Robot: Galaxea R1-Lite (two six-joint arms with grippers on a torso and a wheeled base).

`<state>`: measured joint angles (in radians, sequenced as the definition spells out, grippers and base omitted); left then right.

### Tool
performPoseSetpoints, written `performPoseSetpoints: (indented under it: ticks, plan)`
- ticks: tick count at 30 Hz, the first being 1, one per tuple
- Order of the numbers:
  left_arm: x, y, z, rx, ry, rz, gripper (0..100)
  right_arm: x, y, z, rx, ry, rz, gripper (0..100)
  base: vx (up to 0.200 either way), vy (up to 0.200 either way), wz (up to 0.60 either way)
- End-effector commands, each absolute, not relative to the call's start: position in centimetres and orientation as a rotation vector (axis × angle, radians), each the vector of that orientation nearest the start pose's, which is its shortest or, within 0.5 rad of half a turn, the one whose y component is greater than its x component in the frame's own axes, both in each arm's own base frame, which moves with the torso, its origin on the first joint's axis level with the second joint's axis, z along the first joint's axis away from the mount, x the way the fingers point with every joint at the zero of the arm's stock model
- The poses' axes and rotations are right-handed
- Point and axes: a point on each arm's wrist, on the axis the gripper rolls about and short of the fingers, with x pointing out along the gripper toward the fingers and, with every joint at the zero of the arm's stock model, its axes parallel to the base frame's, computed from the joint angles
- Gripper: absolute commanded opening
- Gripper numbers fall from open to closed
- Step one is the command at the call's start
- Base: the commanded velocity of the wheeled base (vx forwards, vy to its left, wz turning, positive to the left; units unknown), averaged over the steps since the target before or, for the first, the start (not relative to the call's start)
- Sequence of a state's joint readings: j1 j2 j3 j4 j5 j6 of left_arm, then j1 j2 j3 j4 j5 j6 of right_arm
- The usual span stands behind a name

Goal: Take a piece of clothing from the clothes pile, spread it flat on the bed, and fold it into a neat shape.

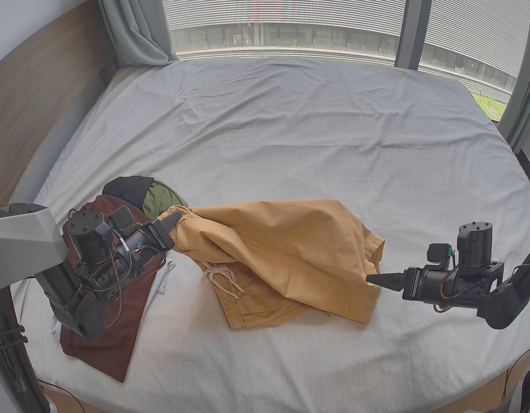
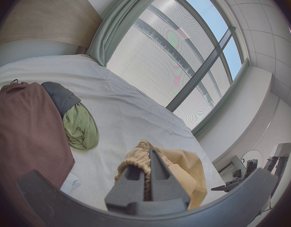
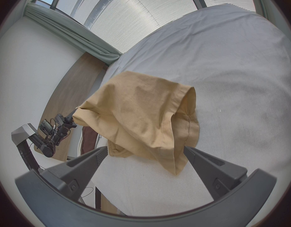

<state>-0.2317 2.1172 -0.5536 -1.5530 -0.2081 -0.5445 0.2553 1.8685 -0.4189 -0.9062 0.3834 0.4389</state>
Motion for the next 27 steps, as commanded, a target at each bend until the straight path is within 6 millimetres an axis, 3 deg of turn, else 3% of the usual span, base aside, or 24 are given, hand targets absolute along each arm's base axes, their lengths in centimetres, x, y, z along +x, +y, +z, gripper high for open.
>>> performPoseSetpoints:
  ticks: [1,9,17,27]
  plan:
    - [32.5,-8.1,8.0,-0.537,0.132,-0.426,0,26.5,7.8,4.8,0.461,0.752,0.469,100,0.000,0.000,0.00]
    - [32.5,-8.1,8.0,-0.537,0.133,-0.427,0,27.2,8.4,2.7,0.483,0.768,0.472,100,0.000,0.000,0.00]
    - [32.5,-8.2,8.0,-0.537,0.134,-0.432,0,27.1,10.6,2.5,0.581,0.683,0.560,100,0.000,0.000,0.00]
    - [32.6,-8.1,7.5,-0.537,0.149,-0.428,0,25.8,10.7,2.9,0.630,0.641,0.710,100,0.000,0.000,0.00]
